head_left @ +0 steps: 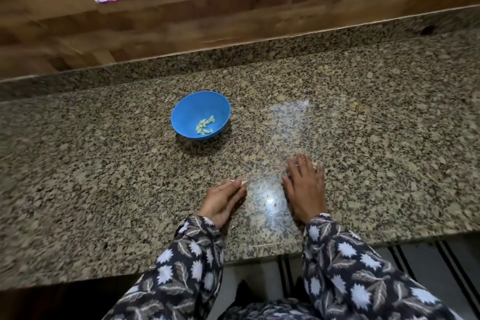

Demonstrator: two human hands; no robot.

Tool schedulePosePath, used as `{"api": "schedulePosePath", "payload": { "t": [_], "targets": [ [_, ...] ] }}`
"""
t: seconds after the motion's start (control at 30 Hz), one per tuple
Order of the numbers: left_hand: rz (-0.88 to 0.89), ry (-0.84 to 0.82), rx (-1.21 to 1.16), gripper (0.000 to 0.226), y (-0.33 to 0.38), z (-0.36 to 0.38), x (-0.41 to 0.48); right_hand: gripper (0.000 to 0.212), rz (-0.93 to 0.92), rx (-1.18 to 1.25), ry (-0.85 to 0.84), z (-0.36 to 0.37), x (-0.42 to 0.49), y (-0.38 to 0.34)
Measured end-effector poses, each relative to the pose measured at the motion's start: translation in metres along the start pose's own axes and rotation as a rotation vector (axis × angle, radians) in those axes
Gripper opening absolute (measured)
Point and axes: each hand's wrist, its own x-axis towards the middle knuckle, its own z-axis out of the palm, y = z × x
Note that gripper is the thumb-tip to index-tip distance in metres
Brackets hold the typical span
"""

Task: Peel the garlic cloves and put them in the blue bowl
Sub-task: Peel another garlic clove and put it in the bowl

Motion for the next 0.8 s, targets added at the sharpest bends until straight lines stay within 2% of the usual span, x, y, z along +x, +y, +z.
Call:
{"api": "schedulePosePath", "payload": {
  "t": [0.1, 0.23, 0.33, 0.4, 0.47, 0.53, 0.7, 0.8],
  "targets": [
    [-0.046, -0.059, -0.061, 0.017, 0.004, 0.002, 0.002, 0.056, -0.132, 0.128, 0.011, 0.003, -0.008, -0.018],
    [0.093, 0.029, 0.22, 0.011, -0.003, 0.011, -0.002, 0.053, -0.23, 0.257, -0.055, 0.016, -0.016, -0.038],
    [0.283, 0.138, 0.57, 0.011, -0.006, 0.009, 0.004, 0.064, -0.183, 0.163, -0.148, 0.019, -0.012, -0.033],
    [0.505, 0.165, 0.933, 0.011, -0.007, 0.005, 0.009, 0.072, -0.213, 0.071, -0.199, 0.021, -0.013, -0.026],
    [0.757, 0.159, 1.387, 0.014, -0.009, 0.0, 0.008, 0.064, -0.23, 0.044, -0.221, 0.021, -0.016, -0.023],
    [0.871, 0.103, 1.657, 0.022, -0.012, -0.004, 0.006, 0.06, -0.219, 0.067, -0.223, 0.019, -0.017, -0.023],
    [0.915, -0.041, 1.81, 0.027, -0.012, -0.008, 0.006, 0.057, -0.218, 0.106, -0.224, 0.021, -0.017, -0.023],
    [0.965, -0.17, 1.859, 0.021, -0.019, -0.01, 0.003, 0.058, -0.221, 0.086, -0.233, 0.02, -0.017, -0.023]
  ]
}}
